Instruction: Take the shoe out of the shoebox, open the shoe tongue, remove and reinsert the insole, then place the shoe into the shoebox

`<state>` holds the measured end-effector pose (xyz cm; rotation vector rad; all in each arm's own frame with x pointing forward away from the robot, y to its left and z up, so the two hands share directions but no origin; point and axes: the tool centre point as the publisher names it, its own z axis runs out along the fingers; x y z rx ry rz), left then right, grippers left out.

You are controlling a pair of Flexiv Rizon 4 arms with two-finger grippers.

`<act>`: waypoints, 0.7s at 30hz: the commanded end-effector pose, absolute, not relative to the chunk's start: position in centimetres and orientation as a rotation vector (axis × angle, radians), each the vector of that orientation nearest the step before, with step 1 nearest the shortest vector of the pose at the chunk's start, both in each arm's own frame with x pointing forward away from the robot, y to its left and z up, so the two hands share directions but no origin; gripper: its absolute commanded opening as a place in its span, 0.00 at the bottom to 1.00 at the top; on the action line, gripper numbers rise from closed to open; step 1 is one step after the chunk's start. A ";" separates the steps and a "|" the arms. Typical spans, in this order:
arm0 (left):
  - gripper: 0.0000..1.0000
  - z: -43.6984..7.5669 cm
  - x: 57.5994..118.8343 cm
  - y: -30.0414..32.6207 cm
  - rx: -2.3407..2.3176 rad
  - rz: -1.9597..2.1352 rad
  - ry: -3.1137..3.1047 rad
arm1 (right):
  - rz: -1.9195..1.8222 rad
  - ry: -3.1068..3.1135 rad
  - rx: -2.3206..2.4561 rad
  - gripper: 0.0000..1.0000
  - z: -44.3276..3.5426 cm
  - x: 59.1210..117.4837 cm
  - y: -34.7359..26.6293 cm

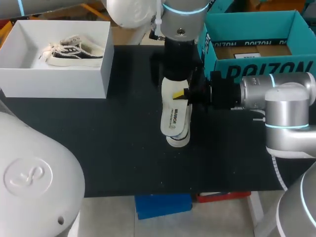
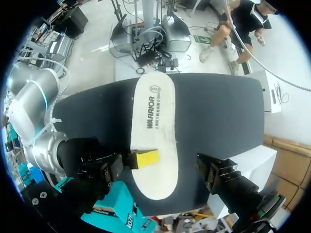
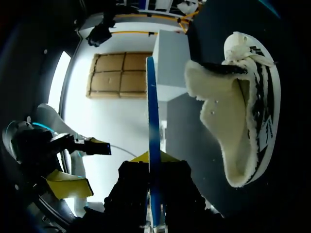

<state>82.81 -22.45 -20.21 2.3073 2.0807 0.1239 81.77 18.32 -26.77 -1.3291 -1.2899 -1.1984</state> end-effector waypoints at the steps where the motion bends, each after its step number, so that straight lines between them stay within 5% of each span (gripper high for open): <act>1: 1.00 -20.7 85.5 -22.4 2.318 0.099 2.085 | -1.199 -1.290 -1.332 0.00 -26.8 81.7 18.4; 21: 1.00 -21.6 90.2 -23.5 2.332 0.102 2.071 | -1.199 -1.290 -1.332 0.00 -26.8 81.7 18.4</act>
